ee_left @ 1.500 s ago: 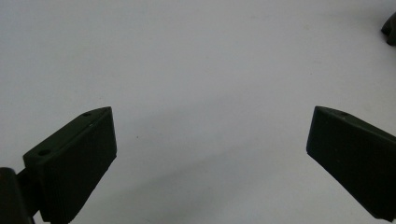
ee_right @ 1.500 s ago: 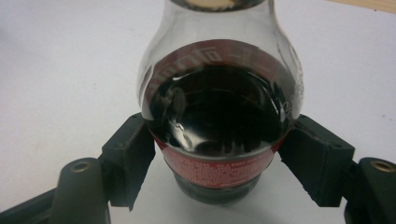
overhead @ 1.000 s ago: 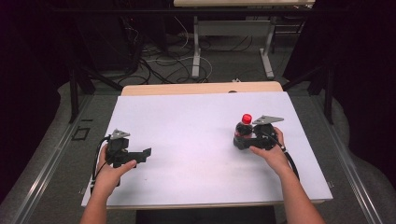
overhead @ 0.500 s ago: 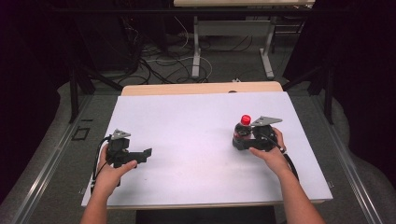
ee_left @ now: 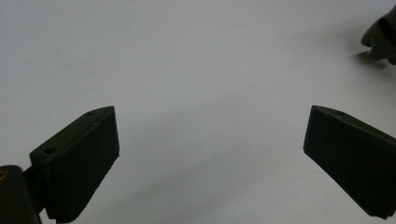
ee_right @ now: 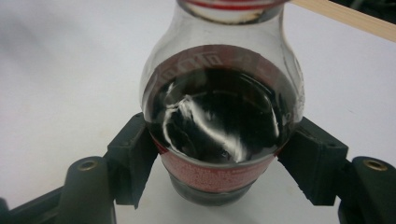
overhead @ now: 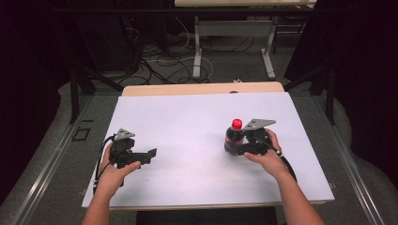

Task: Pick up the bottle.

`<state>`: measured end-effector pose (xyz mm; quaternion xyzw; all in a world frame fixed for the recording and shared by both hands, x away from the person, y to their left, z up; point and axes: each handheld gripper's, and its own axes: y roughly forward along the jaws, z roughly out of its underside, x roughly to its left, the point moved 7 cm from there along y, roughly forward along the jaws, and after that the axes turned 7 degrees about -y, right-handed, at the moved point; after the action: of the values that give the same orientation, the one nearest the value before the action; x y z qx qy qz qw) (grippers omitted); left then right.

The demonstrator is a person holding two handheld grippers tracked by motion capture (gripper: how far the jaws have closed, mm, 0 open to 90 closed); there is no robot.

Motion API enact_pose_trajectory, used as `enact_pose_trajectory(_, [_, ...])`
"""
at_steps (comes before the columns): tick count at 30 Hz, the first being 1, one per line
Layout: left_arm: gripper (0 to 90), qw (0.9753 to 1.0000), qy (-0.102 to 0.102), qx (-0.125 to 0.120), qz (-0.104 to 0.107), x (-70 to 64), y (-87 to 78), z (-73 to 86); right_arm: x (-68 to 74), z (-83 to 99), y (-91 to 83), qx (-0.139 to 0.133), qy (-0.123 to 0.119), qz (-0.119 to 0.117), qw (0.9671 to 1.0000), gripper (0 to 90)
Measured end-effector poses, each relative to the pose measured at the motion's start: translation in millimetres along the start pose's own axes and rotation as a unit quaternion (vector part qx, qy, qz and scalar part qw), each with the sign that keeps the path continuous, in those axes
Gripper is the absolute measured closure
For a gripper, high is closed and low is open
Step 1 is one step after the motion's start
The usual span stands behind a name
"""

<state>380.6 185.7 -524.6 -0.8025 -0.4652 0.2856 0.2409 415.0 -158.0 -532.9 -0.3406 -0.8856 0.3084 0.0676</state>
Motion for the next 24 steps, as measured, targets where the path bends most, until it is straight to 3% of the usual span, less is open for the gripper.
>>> enact_pose_trajectory(3, [3.7, 0.9995, 0.025, 0.001, 0.019, -15.6, -5.6, -8.9, 12.9, -6.7, -1.1, 0.003, -0.018, -0.014, 0.9997, 30.8])
enact_pose_trajectory(6, [3.7, 0.9991, 0.031, -0.004, 0.029, -24.4, -6.3, -13.3, 20.9, -10.8, -1.2, 0.003, -0.028, -0.024, 0.9993, 30.8])
enact_pose_trajectory(7, [3.6, 0.9983, 0.044, -0.003, 0.037, -31.1, -6.5, -18.0, 28.1, -14.7, -0.3, -0.004, -0.036, -0.033, 0.9988, 30.8])
enact_pose_trajectory(11, [5.3, 0.9972, 0.055, -0.008, 0.05, -42.1, -3.9, -25.9, 41.3, -18.9, 0.1, 0.003, -0.049, -0.055, 0.9973, 30.8])
enact_pose_trajectory(13, [7.6, 0.9957, 0.071, -0.006, 0.059, -49.7, -2.8, -31.2, 46.5, -20.5, 2.1, 0.002, -0.055, -0.06, 0.9966, 30.8])
enact_pose_trajectory(18, [9.5, 0.9923, 0.096, 0.0, 0.078, -69.7, 4.3, -44.6, 54.1, -21.7, 7.6, 0.007, -0.068, -0.069, 0.9953, 30.8])
enact_pose_trajectory(20, [11.1, 0.9904, 0.104, -0.009, 0.09, -82.2, 9.5, -55.7, 54.8, -21.9, 11.1, 0.011, -0.07, -0.07, 0.995, 30.8])
enact_pose_trajectory(24, [16.2, 0.9877, 0.114, -0.013, 0.107, -94.3, 13.0, -66.3, 53.6, -23.8, 17.0, 0.021, -0.071, -0.078, 0.9942, 30.8])
